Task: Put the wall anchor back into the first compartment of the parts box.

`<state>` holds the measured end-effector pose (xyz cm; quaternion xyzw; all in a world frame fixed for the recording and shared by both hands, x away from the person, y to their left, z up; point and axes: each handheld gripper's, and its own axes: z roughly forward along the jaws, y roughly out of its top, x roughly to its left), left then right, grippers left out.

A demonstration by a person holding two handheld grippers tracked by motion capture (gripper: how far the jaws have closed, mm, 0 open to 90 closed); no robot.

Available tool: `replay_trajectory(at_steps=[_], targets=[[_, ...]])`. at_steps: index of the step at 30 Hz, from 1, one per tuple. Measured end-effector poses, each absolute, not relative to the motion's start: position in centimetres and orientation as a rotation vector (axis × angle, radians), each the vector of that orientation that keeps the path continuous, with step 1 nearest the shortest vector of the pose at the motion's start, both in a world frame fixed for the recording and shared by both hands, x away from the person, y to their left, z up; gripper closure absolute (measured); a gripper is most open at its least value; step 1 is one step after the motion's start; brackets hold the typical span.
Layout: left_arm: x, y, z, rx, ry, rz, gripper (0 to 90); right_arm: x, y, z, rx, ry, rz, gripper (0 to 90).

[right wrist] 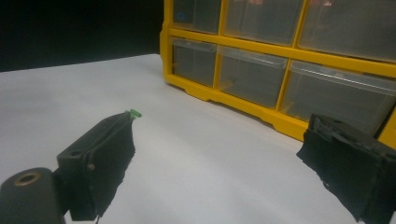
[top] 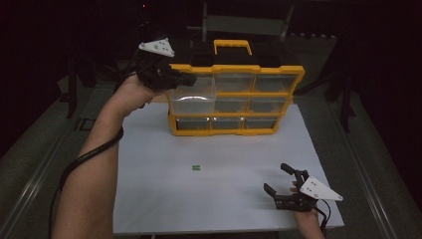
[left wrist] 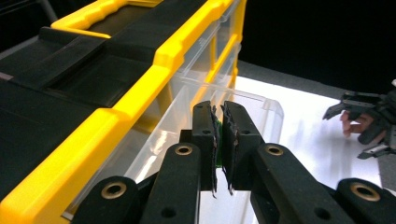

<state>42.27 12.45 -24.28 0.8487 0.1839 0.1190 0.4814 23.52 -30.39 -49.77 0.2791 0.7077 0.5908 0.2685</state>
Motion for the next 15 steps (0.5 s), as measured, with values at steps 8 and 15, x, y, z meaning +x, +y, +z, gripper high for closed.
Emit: replay_trajectory(at_steps=[8,15], targets=[[42.0,12.6,-24.0,2.057,0.517,0.306,44.1,23.5,-30.4,-49.7,0.753,1.909,1.594,8.9],[41.0,12.8,-23.4,2.061,0.494,0.269,5.7,23.5,-30.4,-49.7,0.75,1.91,1.592,8.9]])
